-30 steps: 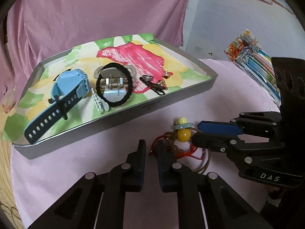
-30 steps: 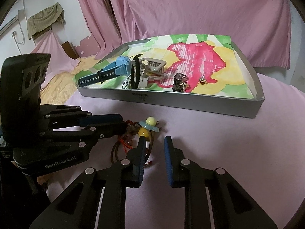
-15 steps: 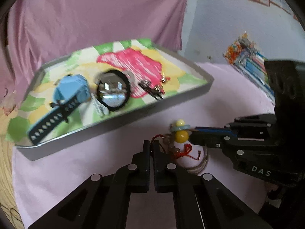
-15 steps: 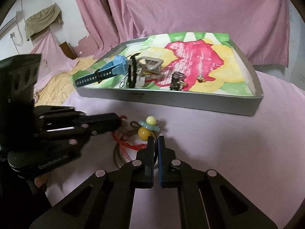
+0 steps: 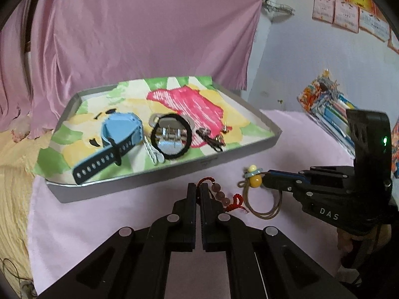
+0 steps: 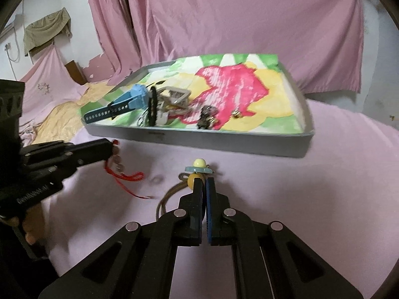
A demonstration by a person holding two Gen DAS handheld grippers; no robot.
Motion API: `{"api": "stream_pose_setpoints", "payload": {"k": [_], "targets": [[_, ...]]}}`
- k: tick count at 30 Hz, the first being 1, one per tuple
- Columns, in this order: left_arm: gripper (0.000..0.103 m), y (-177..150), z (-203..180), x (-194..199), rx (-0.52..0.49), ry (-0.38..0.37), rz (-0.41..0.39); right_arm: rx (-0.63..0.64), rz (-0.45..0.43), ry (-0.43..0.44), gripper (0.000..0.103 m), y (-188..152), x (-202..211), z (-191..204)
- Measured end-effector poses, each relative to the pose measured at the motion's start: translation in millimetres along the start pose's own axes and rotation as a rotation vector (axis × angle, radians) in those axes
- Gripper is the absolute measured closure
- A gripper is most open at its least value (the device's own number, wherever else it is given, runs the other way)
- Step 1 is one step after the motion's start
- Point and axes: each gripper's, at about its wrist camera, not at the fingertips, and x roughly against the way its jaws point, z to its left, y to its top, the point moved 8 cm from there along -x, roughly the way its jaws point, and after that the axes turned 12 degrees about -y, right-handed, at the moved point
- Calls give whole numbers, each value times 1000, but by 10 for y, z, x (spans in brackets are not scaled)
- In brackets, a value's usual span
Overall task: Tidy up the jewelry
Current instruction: 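Carry the charm and red bracelet into the tray and open both tools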
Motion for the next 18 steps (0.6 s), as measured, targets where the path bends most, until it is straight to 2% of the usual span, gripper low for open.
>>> {"api": "stream_pose_setpoints", "payload": {"k": [7, 14, 18], "targets": [[100, 244, 88, 185, 29, 47, -114, 12, -99, -53, 100, 198, 212, -114], [100, 460, 255, 182, 99, 103, -170, -15, -187, -44, 100, 520, 304, -152], [100, 574, 318, 118, 118, 117, -190, -49, -225, -17, 100, 733, 219, -129]]}}
